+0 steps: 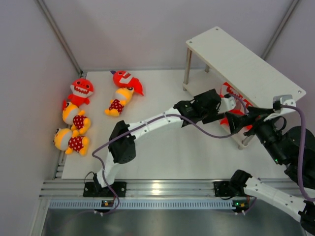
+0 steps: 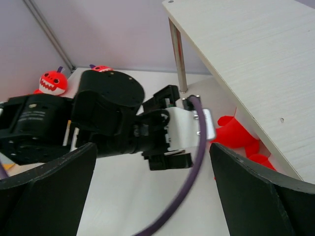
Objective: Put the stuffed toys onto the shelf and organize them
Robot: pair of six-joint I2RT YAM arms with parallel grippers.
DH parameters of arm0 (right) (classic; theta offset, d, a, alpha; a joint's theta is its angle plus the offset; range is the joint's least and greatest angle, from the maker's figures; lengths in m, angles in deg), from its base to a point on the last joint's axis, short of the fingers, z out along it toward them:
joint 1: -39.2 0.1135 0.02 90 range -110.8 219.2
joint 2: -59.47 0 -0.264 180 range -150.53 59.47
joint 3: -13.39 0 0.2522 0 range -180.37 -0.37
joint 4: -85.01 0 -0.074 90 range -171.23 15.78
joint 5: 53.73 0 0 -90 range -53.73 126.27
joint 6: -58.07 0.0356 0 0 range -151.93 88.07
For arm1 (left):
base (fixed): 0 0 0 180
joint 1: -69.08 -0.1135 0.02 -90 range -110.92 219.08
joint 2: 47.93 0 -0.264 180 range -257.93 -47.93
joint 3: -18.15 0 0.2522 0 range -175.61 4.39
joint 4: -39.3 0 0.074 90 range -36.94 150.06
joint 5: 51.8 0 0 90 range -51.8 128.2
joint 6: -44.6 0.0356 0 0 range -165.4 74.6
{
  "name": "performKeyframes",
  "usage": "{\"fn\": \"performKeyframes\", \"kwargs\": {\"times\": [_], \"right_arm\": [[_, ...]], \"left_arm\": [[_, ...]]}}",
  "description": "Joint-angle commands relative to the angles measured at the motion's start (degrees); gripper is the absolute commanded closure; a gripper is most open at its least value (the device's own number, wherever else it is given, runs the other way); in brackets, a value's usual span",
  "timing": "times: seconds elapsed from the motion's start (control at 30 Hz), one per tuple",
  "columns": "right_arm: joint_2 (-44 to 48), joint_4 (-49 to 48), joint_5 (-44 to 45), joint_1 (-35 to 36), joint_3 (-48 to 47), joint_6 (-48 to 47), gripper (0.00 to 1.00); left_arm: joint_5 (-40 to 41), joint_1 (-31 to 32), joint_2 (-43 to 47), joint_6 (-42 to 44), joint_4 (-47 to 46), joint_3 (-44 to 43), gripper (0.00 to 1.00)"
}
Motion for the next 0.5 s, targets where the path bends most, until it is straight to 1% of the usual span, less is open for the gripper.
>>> {"fn": "performKeyframes", "kwargs": {"times": [0.0, 0.17, 0.27, 0.37, 0.4, 0.43, 0.47], "right_arm": [[1.08, 0.09, 0.08, 0.36, -2.03, 0.16, 0.01], [0.65, -1.93, -0.1, 0.36, -0.71, -1.42, 0.01], [-0.32, -2.72, -0.97, 0.36, -0.53, -2.04, 0.01], [-0.67, -3.34, -1.85, 0.45, 0.08, -2.74, 0.0], [-0.67, -3.42, -1.86, 0.45, 0.35, -3.0, 0.01], [-0.85, -4.03, -1.94, 0.36, 0.96, -3.27, 0.01], [-0.76, -4.39, -1.77, 0.36, 1.22, -4.14, 0.01]], "left_arm": [[0.32, 0.08, 11.11, -0.45, 5.99, 7.29, 0.16], [1.38, -0.36, 22.52, -0.71, 12.84, 20.19, 0.16], [0.68, -2.73, 27.71, -1.85, 16.1, 25.56, 0.15], [-2.3, -10.53, 32.03, -3.51, 16.29, 28.92, 0.15], [-3.36, -17.61, 32.48, -4.13, 16.29, 29.01, 0.15], [-5.46, -21.42, 32.66, -5.44, 16.29, 28.75, 0.15], [-6.35, -29.37, 32.14, -6.07, 16.29, 27.62, 0.15]]}}
